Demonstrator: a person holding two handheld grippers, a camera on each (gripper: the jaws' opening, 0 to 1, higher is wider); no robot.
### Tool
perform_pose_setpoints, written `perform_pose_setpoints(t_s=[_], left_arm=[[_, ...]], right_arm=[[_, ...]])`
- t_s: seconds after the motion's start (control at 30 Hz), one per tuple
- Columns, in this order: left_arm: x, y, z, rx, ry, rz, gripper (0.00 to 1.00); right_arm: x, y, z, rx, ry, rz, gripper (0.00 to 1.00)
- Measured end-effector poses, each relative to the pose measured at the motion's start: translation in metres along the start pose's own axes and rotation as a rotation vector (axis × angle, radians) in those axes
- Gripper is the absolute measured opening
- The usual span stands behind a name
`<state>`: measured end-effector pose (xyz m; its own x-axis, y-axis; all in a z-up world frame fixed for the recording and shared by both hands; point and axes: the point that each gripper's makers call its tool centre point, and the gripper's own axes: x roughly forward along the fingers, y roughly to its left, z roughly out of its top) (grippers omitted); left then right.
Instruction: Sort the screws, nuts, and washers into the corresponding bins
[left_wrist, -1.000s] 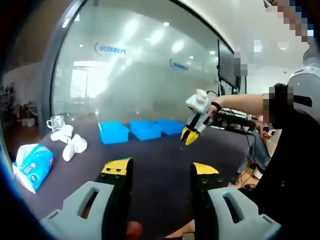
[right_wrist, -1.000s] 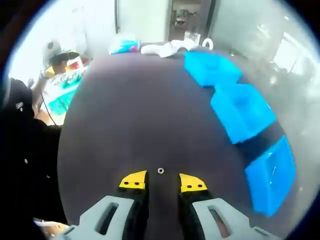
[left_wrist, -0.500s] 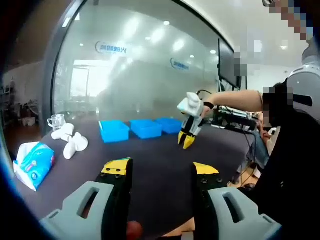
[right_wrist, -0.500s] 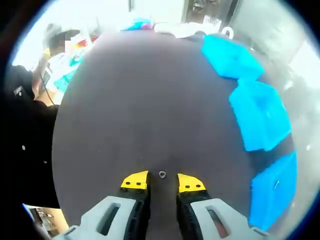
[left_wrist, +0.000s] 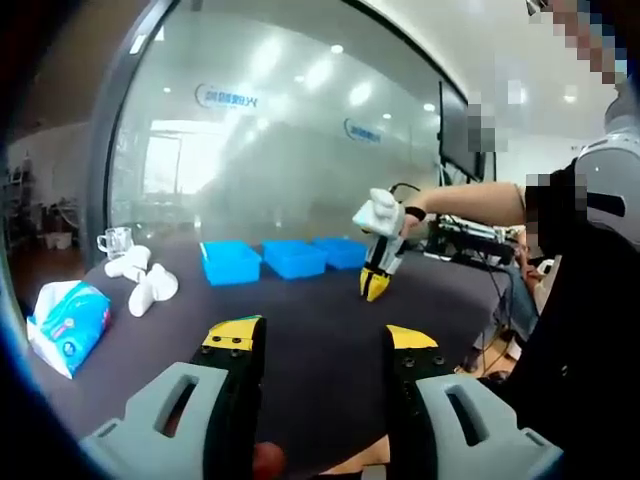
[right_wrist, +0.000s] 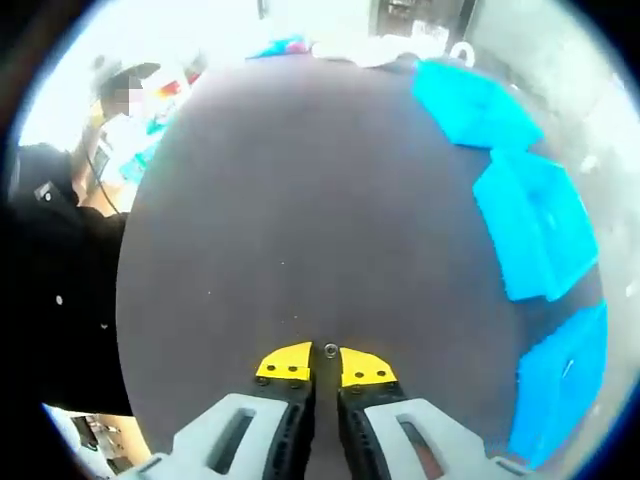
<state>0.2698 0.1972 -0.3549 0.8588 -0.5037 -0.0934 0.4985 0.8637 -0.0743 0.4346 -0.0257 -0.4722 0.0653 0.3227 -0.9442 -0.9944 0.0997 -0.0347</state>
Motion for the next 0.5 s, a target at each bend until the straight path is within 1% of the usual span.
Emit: perform_pose_setpoints(t_s=[0.03,0.1,0.23,0.37,0.5], left_arm=[[0.000,0.000,0.000,-0.001,-0.001,0.000,0.45],[-0.001,0.000,0.001,-0.001,-0.002,0.001,0.45],[-0.001,-0.001,0.002,0.003,-0.004,0.000,0.45],[-0.001,-0.002,0.003,0.007,-0.005,0.000,0.45],[-0.001,-0.003,0.005,0.010,-0.007,0.000,0.45]], right_arm=[[0.000,0.000,0.000,-0.017,0.002,-0.010,0.04],[-0.001,0.003,0.001,-0.022,0.003,-0.007,0.01],[-0.001,0.003,0.000,-0.038,0.002,-0.021,0.01],[-0.005,0.004,-0.001,-0.028,-0.012,-0.021,0.01],[-0.012,0.006,0.000,-0.018,-0.041,-0.025,0.01]])
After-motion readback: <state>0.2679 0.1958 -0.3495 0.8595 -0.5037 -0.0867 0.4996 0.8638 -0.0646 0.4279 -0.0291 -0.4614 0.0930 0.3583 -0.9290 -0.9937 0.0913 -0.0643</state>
